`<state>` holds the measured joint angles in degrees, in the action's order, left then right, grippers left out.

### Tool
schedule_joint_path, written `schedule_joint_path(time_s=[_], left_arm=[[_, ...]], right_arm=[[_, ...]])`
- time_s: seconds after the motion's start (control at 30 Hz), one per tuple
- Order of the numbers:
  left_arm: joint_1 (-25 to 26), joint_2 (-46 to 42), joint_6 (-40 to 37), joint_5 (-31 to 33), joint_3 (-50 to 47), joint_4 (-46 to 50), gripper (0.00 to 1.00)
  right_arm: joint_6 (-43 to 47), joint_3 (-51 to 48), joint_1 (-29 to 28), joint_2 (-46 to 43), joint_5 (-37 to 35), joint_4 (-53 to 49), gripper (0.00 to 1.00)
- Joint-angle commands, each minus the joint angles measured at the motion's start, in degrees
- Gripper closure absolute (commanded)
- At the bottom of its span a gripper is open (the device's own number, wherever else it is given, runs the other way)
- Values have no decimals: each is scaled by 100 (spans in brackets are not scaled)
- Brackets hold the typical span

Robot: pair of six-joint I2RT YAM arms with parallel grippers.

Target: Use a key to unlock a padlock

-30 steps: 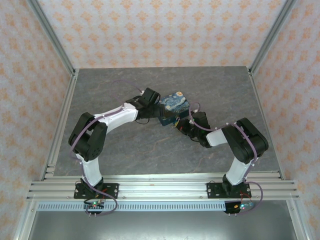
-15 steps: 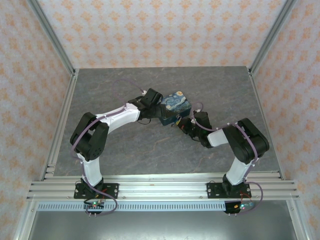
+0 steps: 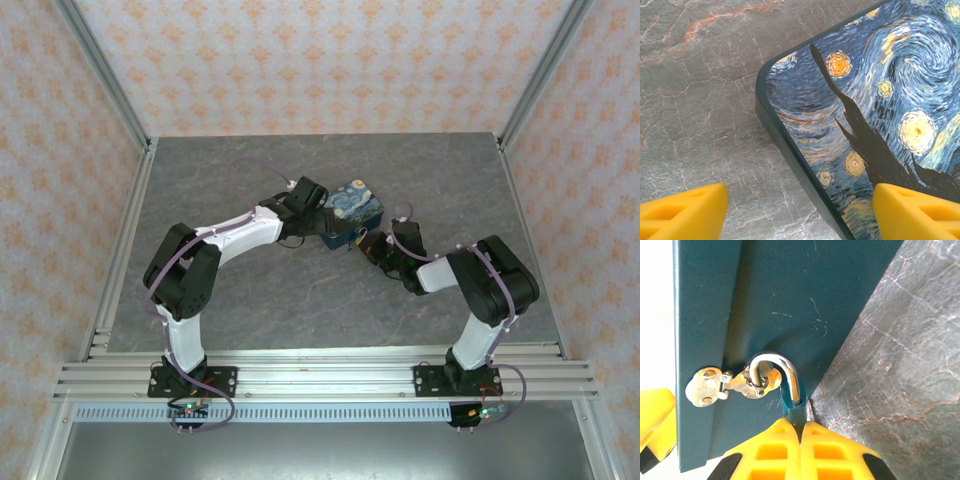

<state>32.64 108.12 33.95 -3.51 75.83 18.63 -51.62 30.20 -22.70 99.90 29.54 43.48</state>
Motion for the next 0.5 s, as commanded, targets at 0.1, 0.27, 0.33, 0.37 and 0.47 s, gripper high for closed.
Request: schedule_joint_path(time_s=[0.1,0.27,0.33,0.37,0.47], left_arm=[[11,348,-160,308,-108,608,24],[14,363,-167,322,-104,633,24],[6,372,-170,332,-104,655,25],[7,382,-176,326,-104,653,25],[7,396,-170,324,-104,656,25]], right_arm=[[-375,135,74,149,-216,618,100],[-356,156,147,138,-221,552,100],[-328,153,201,113,-211,514,100],[-303,162,242,101,-199,483,100],[-245,193,340,66,-145,384,100]])
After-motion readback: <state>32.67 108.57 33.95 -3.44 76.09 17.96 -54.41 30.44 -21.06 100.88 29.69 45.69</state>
